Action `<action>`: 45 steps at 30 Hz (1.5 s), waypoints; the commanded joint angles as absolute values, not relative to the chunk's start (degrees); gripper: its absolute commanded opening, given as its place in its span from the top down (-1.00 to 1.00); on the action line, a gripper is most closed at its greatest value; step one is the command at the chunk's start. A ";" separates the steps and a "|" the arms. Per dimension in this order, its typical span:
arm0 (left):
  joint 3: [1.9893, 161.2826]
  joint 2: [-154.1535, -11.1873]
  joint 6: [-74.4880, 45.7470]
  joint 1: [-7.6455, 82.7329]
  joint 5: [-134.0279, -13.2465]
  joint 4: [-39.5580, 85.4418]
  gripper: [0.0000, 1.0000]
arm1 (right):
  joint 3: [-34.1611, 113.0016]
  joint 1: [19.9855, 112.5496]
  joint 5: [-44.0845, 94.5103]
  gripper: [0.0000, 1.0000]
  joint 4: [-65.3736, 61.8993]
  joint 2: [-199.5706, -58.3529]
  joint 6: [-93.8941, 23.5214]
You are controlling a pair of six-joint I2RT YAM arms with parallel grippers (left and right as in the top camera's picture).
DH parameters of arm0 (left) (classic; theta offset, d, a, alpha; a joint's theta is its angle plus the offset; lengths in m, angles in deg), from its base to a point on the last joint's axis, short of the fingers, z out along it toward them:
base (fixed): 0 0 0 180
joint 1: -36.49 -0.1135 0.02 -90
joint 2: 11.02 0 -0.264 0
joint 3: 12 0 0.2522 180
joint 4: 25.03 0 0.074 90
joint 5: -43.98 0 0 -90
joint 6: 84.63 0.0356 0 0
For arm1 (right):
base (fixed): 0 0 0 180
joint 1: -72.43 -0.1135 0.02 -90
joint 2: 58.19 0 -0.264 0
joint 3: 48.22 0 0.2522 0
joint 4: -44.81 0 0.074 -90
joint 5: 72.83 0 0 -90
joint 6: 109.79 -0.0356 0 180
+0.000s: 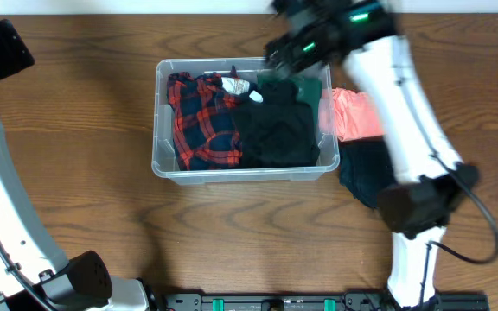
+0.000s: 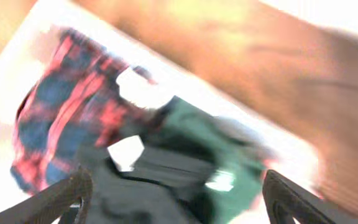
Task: Pack container
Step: 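Move the right gripper to the pink shirt and grasp it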
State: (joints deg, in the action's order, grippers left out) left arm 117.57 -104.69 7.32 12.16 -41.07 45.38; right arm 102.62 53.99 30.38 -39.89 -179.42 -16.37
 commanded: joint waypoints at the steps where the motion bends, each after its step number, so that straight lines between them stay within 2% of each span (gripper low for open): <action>1: 117.26 -105.13 7.69 11.92 -40.39 45.49 -0.96 | 103.95 63.15 28.63 -0.81 -40.92 -177.01 -20.26; 7: 117.26 -105.13 7.69 11.92 -40.39 45.49 -0.96 | 101.09 79.35 30.71 -0.93 -44.19 -178.28 -20.00; 15: 117.26 -105.13 7.69 11.92 -40.39 45.51 -0.96 | 85.66 92.92 40.35 -0.87 -41.90 -183.35 -14.55; 19: 117.26 -105.13 7.69 11.92 -40.39 45.49 -0.96 | 76.30 94.28 44.55 -0.82 -36.52 -185.58 -13.13; 22: 117.26 -105.13 7.69 11.92 -40.39 45.49 -0.96 | 70.69 93.58 46.97 -0.86 -31.47 -185.84 -11.95; 30: 117.26 -105.13 7.69 11.92 -40.39 45.49 -0.96 | 58.99 88.31 49.57 -0.88 -18.86 -185.84 -12.00; 33: 117.26 -105.13 7.69 11.92 -40.39 45.49 -0.96 | 56.81 86.47 49.62 -0.83 -15.98 -185.84 -12.87; 34: 117.26 -105.13 7.69 11.92 -40.39 45.49 -0.96 | 56.09 85.71 49.59 -0.79 -15.32 -185.84 -13.85; 36: 117.26 -105.13 7.69 11.92 -40.39 45.49 -0.96 | 54.97 84.55 49.57 -0.56 -14.71 -185.84 -15.54; 43: 117.26 -105.13 7.69 11.92 -40.39 45.51 -0.96 | 54.60 84.51 47.69 0.64 -15.19 -185.56 -17.48; 45: 117.26 -105.13 7.69 11.92 -40.39 45.49 -0.96 | 55.34 85.34 47.56 0.84 -16.04 -184.75 -18.31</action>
